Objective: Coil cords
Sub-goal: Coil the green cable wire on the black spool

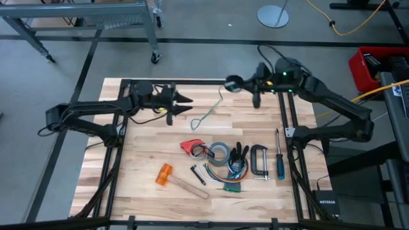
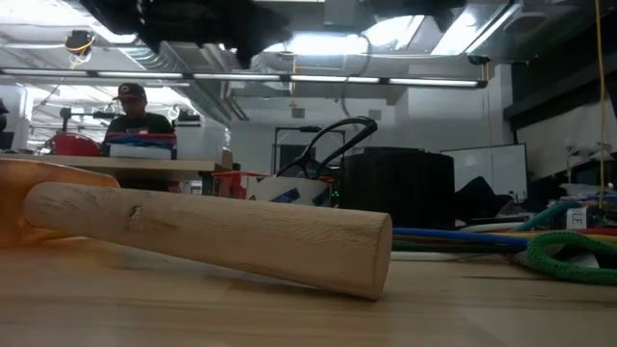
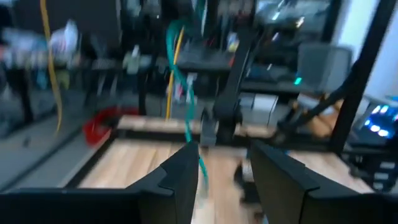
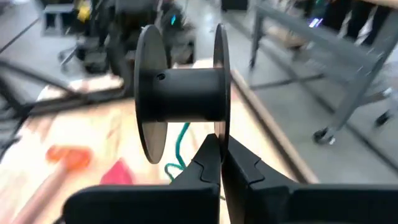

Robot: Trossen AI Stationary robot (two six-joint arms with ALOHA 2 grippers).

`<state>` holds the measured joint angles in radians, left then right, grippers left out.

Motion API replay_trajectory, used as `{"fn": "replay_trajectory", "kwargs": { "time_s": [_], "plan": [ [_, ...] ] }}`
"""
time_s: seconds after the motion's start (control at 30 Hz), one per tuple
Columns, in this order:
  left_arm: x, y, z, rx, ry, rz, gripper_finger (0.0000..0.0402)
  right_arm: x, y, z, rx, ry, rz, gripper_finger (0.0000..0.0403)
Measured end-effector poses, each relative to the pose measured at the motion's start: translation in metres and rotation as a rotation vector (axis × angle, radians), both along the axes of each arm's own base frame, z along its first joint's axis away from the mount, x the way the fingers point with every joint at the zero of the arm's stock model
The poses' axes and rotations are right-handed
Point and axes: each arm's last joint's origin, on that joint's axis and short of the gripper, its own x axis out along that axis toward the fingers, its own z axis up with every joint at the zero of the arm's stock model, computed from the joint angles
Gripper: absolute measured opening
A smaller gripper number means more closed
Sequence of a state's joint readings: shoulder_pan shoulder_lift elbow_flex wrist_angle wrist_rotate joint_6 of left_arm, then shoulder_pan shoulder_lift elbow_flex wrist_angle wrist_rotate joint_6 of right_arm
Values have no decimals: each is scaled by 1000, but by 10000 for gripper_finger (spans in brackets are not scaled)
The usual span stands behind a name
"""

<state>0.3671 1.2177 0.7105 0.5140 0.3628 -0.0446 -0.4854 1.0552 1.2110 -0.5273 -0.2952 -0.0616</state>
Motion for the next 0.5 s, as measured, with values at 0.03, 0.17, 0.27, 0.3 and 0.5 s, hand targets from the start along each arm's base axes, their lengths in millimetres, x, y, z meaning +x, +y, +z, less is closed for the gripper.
{"fn": "replay_trajectory", "kwargs": {
  "time_s": [0.03,0.17,0.27,0.3,0.5],
  "plan": [
    [4,0,0,14,-34,-12,136,-4,3,-2,15,28,29,1],
    [18,-2,-5,27,-108,-68,136,-12,12,-9,92,95,183,1],
    [26,-3,-12,19,-120,-106,136,-13,15,-14,149,133,238,1],
    [28,-3,-15,19,-116,-115,136,-12,15,-15,163,141,251,1],
    [37,-6,-32,-10,-50,-209,136,0,9,-30,248,223,284,1]
  ]
}}
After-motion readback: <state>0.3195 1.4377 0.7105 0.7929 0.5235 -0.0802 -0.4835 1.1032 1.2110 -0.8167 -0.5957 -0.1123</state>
